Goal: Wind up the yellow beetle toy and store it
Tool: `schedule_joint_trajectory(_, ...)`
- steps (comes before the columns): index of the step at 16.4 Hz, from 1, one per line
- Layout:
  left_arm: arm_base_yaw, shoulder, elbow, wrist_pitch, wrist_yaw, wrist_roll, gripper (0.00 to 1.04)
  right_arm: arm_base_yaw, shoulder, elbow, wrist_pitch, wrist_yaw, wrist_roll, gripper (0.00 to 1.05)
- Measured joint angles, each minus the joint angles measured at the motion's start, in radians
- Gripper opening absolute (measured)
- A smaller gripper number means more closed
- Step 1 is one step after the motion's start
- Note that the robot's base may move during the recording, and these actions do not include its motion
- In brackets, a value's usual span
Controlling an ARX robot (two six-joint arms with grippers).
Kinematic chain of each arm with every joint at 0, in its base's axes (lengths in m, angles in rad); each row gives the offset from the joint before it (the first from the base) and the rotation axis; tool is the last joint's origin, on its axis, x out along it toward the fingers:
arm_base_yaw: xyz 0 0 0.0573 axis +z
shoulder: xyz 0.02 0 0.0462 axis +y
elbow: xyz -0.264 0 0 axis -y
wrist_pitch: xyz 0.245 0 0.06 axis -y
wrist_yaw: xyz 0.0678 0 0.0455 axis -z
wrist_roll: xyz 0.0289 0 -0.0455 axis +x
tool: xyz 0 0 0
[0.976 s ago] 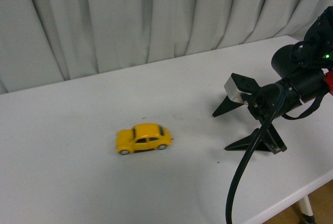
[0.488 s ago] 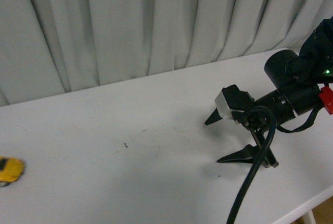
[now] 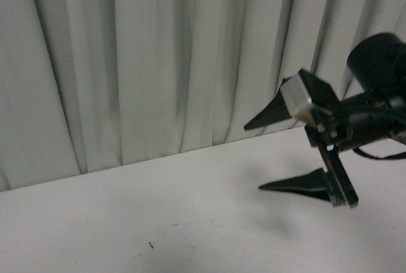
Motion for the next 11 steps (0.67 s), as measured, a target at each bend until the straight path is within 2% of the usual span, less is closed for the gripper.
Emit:
schedule_joint_trajectory(4, 0.0, 0.0, 0.0, 0.0, 0.0, 0.0, 0.98, -0.054, -0.206, 0.001, 0.042, -0.094, 0.072, 0.98)
schedule_joint_trajectory(5, 0.0, 0.0, 0.0, 0.0, 0.0, 0.0, 0.98, -0.053, -0.242, -0.039, 0.221, -0.042, 0.151, 0.95)
schedule_joint_trajectory(6, 0.0, 0.0, 0.0, 0.0, 0.0, 0.0, 0.98, -0.015, -0.324, -0.182, 0.518, 0.234, 0.372, 0.85)
schedule_joint_trajectory(7, 0.0, 0.0, 0.0, -0.001, 0.0, 0.0, 0.98, 0.042, -0.425, -0.352, 0.735, 0.453, 0.651, 0.73)
schedule_joint_trajectory(8, 0.0, 0.0, 0.0, 0.0, 0.0, 0.0, 0.98, 0.082, -0.52, -0.462, 0.857, 0.616, 0.904, 0.62)
schedule_joint_trajectory(9, 0.0, 0.0, 0.0, 0.0, 0.0, 0.0, 0.98, 0.121, -0.648, -0.521, 0.848, 0.752, 1.126, 0.5)
schedule_joint_trajectory(10, 0.0, 0.0, 0.0, 0.0, 0.0, 0.0, 0.98, 0.174, -0.806, -0.571, 0.76, 0.858, 1.326, 0.38)
schedule_joint_trajectory(11, 0.0, 0.0, 0.0, 0.001, -0.001, 0.0, 0.98, 0.26, -0.958, -0.625, 0.649, 0.963, 1.454, 0.25)
